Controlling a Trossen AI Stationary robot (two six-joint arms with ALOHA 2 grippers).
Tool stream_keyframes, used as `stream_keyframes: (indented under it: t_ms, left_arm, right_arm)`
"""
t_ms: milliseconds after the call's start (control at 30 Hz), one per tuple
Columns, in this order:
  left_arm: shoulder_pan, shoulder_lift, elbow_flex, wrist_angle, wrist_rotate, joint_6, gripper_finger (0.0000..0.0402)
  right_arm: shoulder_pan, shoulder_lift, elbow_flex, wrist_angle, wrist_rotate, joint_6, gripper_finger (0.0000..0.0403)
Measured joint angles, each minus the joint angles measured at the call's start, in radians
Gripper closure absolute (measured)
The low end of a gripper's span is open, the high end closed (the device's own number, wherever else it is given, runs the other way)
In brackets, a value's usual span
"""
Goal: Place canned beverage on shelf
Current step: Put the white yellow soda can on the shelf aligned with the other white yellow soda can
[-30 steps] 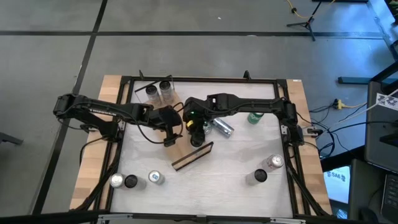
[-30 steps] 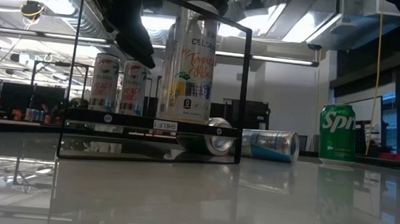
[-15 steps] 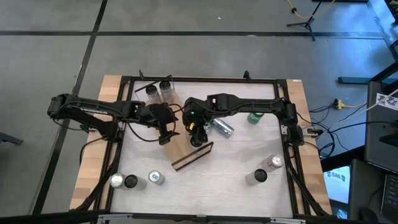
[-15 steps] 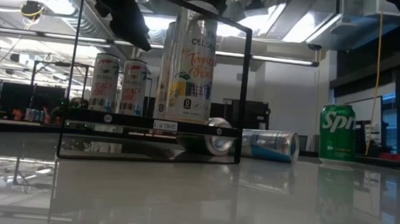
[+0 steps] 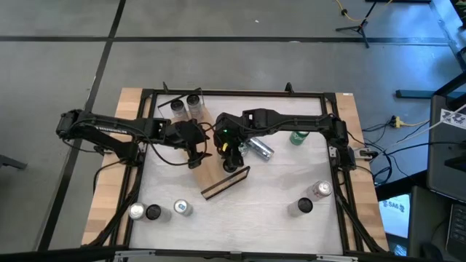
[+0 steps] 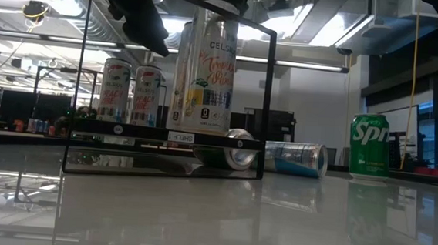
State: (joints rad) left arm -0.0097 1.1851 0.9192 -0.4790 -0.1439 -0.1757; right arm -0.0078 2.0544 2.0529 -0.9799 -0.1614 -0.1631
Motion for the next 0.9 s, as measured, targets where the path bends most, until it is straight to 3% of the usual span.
stream_keyframes:
  t_ms: [900]
  left_arm:
    - [0.000, 0.006, 0.000, 0.003, 0.000, -0.005, 0.0080]
  right_arm:
    - [0.000, 0.000, 0.000, 0.013, -0.007, 0.000, 0.0122]
